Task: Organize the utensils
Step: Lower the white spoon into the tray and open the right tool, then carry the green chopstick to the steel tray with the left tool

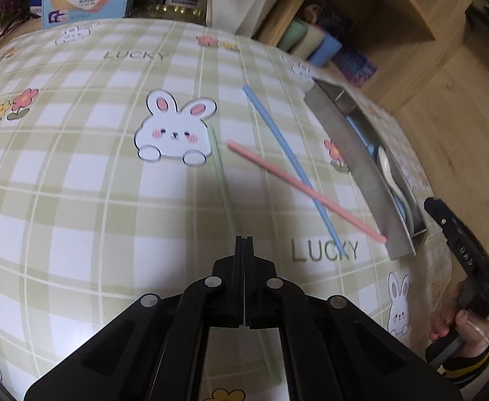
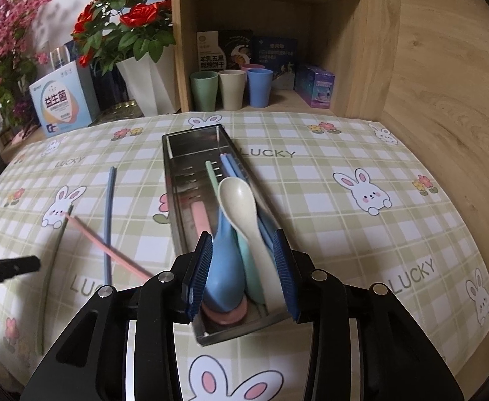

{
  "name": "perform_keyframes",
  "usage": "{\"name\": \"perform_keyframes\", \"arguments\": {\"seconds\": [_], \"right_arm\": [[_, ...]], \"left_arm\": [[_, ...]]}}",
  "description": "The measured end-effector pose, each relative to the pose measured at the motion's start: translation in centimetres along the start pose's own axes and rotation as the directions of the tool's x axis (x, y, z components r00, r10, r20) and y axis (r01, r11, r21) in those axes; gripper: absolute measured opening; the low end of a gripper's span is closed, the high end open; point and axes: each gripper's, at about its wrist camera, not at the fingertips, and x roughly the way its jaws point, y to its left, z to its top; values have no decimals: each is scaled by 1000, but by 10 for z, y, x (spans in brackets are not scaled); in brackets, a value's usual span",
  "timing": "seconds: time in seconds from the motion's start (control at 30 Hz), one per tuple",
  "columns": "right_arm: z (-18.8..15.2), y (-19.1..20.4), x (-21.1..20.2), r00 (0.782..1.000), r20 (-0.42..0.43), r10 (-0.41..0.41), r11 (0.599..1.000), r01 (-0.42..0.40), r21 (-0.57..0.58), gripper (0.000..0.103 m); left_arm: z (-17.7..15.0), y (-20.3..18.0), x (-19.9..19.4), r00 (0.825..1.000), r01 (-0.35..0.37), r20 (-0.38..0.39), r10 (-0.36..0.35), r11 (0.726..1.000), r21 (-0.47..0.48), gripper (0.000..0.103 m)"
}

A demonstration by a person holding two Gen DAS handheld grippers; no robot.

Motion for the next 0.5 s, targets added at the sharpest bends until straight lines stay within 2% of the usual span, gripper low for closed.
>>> {"name": "perform_keyframes", "arguments": {"seconds": [0.07,0.13,0.2,0.3,0.5], "right_arm": [[-3,3,-1,1000,-6,12,1000,-12,4,38],[-4,6,-1,1000,-11,24,1000,-24,4,38],[-6,10,0,999,-17,33,999,-33,0,38],[-7,13,0,999,-20,45,999,-46,-6,38],[-8,13,0,999,-26,46,999,-46,-2,38]], "left_arm": [[-2,-2,-2,1000,-16,-6,16,1000,11,1],[-5,-8,-3,1000,-16,-10,16,999,38,10],[-7,-12,0,999,-37,-21,38,997,65,14],[-8,-16,9,995,-97,-25,99,991,96,14],[-2,-26,20,985,-170,5,171,974,149,12]]}}
